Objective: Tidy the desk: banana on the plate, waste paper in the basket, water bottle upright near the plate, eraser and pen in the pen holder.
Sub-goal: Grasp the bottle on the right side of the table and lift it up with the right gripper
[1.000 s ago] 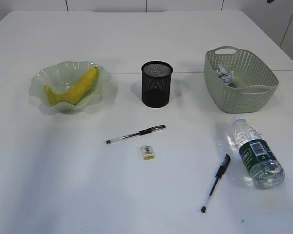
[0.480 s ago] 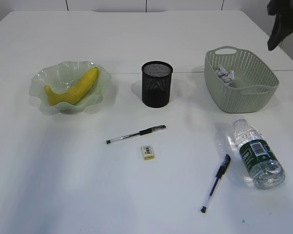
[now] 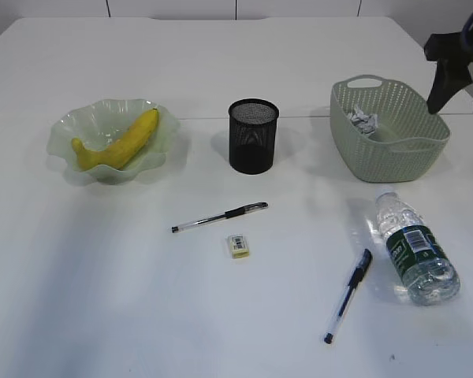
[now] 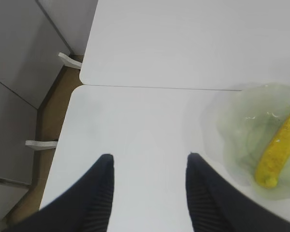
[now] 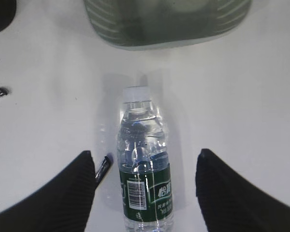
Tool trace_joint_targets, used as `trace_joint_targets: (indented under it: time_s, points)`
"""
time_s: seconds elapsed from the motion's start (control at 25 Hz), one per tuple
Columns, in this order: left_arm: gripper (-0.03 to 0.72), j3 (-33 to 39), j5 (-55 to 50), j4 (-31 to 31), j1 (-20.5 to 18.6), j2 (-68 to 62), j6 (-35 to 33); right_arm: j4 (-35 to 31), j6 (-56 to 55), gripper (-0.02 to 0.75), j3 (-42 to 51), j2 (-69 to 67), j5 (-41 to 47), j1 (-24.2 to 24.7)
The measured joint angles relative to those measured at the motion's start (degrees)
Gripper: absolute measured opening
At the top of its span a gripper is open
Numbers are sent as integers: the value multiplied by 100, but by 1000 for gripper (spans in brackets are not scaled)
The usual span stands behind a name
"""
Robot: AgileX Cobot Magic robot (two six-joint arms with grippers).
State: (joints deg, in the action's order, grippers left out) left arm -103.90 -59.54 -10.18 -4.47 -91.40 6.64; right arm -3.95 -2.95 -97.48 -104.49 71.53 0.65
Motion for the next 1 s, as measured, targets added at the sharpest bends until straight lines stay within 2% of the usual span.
trace_joint_targets:
  time_s: [0.28, 1.0]
  points:
    - [340, 0, -120, 13, 0, 0, -60, 250, 14, 547, 9, -464, -14, -484]
    - [340, 0, -237, 13, 0, 0, -104, 395, -298, 580, 156, -1341, -112, -494]
